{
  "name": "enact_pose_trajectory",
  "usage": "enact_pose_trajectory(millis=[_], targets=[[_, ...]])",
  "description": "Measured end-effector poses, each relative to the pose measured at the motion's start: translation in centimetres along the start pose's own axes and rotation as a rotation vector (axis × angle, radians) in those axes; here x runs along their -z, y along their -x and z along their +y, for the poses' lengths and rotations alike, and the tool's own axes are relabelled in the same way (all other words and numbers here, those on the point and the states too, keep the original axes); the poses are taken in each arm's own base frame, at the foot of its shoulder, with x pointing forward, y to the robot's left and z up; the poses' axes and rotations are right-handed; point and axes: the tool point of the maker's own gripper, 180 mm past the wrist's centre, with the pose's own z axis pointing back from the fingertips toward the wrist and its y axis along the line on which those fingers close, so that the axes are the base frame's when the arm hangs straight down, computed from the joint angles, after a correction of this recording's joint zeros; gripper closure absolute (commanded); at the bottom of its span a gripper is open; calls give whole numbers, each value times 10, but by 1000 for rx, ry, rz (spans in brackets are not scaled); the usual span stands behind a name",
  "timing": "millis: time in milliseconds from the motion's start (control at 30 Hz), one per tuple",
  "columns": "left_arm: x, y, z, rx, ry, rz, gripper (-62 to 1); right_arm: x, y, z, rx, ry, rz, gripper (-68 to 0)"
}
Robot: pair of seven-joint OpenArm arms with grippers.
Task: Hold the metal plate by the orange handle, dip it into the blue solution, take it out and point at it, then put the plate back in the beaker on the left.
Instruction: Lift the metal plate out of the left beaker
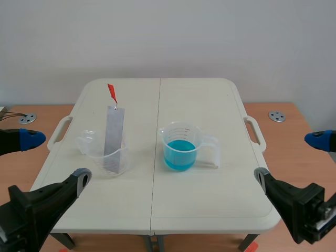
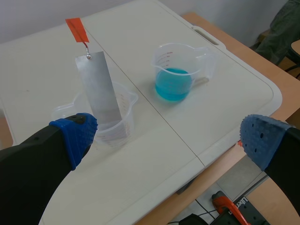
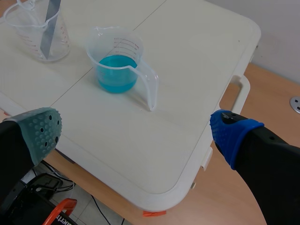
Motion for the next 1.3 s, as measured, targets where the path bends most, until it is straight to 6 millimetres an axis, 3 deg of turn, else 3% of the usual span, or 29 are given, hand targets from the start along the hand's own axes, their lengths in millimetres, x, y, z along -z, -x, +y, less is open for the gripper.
enact_pose_trajectory(millis=[300, 533, 567, 600, 700, 733, 800, 1033, 1300], targets=[[0, 0, 0, 0, 0, 0, -623, 8, -10, -5, -20, 6, -25, -663], [0, 0, 0, 0, 0, 0, -623, 30, -28, 4, -26, -38, -85, -663], [0, 0, 0, 0, 0, 0, -601, 34, -27, 5, -26, -45, -79, -663], [0, 0, 0, 0, 0, -1, -489, 39, -27, 5, -25, -50, -81, -663], [0, 0, 0, 1, 0, 0, -29, 53, -30, 5, -26, -61, -98, -663], [0, 0, 0, 2, 0, 1, -13, 58, -31, 6, -26, -68, -103, -663], [0, 0, 0, 3, 0, 0, -43, 68, -33, 7, -30, -84, -112, -663], [-4, 8, 3, 33, -28, 36, -43, 101, -44, 10, -44, -127, -146, -663], [-56, 61, 11, 15, -125, 264, -43, 144, -54, 15, -1, -149, -176, -663]])
